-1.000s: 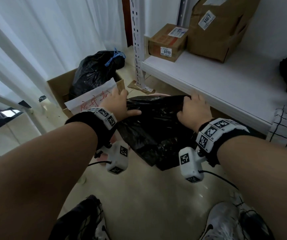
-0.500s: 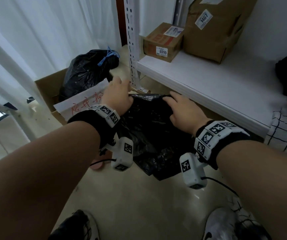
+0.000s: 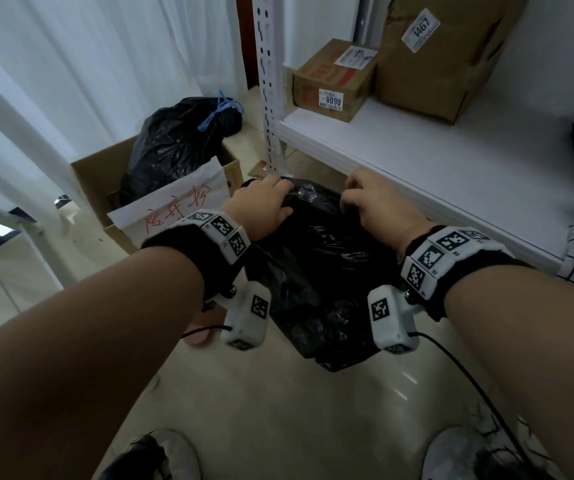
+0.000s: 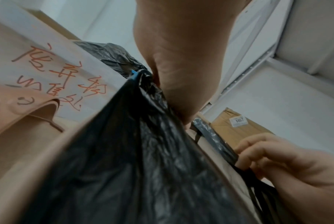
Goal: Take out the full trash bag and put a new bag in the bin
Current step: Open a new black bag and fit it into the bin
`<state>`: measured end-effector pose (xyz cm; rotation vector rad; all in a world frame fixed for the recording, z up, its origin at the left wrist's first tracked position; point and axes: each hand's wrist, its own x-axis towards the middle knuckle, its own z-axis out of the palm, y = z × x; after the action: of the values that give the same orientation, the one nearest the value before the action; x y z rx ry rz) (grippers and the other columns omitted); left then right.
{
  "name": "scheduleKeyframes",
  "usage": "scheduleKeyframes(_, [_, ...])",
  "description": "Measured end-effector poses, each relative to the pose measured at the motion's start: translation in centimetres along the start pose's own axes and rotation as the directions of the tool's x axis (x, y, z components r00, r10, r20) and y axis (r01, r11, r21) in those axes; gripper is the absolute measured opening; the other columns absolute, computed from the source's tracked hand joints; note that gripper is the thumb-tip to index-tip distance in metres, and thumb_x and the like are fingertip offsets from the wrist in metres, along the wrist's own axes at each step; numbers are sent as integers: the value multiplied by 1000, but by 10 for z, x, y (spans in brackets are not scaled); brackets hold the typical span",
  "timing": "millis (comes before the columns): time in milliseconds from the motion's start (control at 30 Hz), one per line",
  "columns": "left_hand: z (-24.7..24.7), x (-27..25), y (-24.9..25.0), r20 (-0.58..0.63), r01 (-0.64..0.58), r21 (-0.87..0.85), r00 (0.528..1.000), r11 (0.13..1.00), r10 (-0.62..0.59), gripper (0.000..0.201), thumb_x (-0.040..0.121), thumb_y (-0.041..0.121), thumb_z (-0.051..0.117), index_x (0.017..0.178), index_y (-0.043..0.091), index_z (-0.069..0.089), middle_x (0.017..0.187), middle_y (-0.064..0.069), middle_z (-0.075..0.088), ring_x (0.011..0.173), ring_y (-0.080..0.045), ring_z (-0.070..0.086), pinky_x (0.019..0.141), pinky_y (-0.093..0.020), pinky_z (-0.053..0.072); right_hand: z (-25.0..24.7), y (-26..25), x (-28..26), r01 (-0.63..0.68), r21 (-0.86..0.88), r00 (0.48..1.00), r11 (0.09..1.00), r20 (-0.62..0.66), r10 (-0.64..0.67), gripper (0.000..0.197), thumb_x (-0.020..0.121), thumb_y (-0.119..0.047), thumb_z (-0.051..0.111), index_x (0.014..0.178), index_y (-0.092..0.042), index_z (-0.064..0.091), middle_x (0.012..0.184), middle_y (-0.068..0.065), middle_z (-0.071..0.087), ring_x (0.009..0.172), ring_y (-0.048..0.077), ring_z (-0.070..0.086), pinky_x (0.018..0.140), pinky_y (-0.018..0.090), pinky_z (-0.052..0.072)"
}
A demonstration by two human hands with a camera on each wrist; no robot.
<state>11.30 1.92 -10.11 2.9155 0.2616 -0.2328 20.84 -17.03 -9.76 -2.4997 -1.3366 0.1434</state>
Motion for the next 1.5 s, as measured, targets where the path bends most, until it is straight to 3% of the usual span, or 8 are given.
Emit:
scheduleKeyframes(167, [-3,11,7,-49,40,135,998,990,-34,51,95,45,41,143,29,32,141,-7,41,129,-33,39,105,-48,31,4,-3,-1,27,-163,999,986,42,-21,56,81,-41,61,129,-19,45,138,13,37,123,32,41,104,45,38])
scheduleKeyframes(333, [-7,12,2,-52,113,153,993,982,-106,50,93,45,47,140,30,36,139,-7,40,131,-31,35,108,-50,28,4,-5,2,48,-99,998,994,49,-44,27,83,-1,50,106,-13,45,115,15,42,89,33,53,75,46,50])
scheduleKeyframes(533, [0,-1,-11,213,241,-323,961,915,-177,50,97,33,46,142,14,35,138,-10,50,125,-26,49,100,-29,38,2,10,13,-107,-108,979,988,160,124,26,93,-7,44,117,-6,56,121,17,42,103,35,52,86,38,44])
scheduleKeyframes(733, [3,1,-14,176,261,-356,962,897,-210,42,99,34,40,121,2,58,121,-15,59,114,-27,54,90,-28,38,3,8,28,-329,-157,921,931,165,353,43,94,-35,44,116,0,56,124,21,48,114,37,49,90,37,42])
scheduleKeyframes(1000, [20,-1,-28,268,354,-305,923,884,-277,69,93,58,36,106,-4,64,111,-15,64,103,-32,60,92,-37,45,21,16,18,-521,-69,786,851,350,510,35,92,-17,51,59,-5,46,65,8,47,61,24,46,48,27,32])
scheduleKeyframes(1200, [36,-17,-37,554,577,-364,765,731,-327,46,94,29,55,123,-6,54,127,-19,58,114,-34,58,101,-40,47,22,20,8,-479,-199,739,855,435,515,46,94,-39,51,65,-4,51,70,8,51,81,27,52,70,29,37])
scheduleKeyframes(1367, [29,-14,-35,269,443,-336,891,831,-366,31,96,26,47,102,-2,60,103,-17,58,92,-26,55,80,-32,41,29,25,8,-563,-21,785,826,297,543,46,95,-38,48,103,5,61,109,21,63,100,34,59,75,30,39])
scheduleKeyframes(1500, [35,-14,-39,264,489,-615,867,619,-423,32,94,28,54,114,4,59,104,-12,61,98,-30,60,82,-37,51,34,33,5,-626,189,780,756,142,610,39,97,-33,47,108,2,60,113,22,62,108,37,57,83,33,42])
